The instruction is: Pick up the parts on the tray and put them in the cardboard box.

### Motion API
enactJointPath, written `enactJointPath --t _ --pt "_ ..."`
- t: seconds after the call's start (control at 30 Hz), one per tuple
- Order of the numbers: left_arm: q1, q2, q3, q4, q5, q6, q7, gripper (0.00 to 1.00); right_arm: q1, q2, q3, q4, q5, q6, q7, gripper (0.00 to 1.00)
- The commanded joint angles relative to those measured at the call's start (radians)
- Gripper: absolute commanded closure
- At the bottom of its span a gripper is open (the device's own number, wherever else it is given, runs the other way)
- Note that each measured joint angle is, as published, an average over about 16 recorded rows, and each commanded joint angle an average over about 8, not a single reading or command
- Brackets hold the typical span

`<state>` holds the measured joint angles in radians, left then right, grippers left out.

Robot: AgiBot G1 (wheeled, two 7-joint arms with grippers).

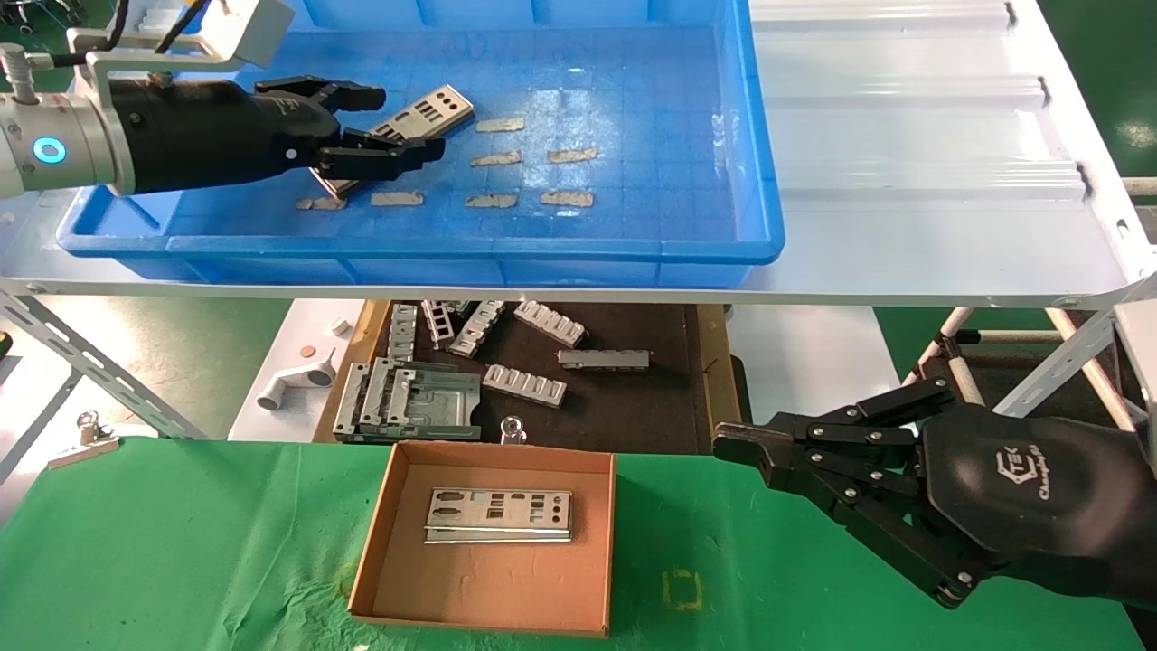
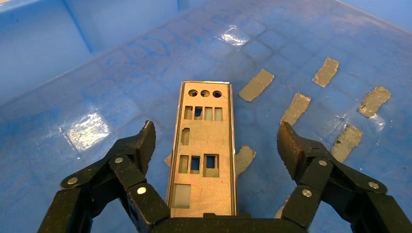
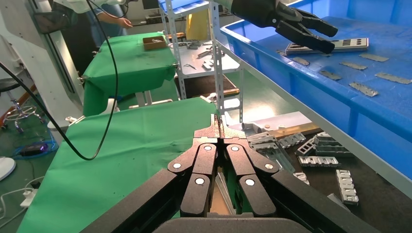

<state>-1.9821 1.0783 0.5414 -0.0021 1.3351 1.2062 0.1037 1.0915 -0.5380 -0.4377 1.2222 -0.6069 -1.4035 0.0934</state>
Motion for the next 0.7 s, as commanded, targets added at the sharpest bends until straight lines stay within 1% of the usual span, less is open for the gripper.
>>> enactJointPath --t 0.03,0.7 --pt "0.000 0.001 0.000 -0.001 0.000 -0.001 0.002 1.00 0.000 0.000 0.000 0.000 0.000 0.000 0.000 1.00" --pt "0.005 0.003 0.000 0.000 0.000 -0.016 0.011 1.00 0.000 0.000 0.000 0.000 0.000 0.000 0.000 1.00"
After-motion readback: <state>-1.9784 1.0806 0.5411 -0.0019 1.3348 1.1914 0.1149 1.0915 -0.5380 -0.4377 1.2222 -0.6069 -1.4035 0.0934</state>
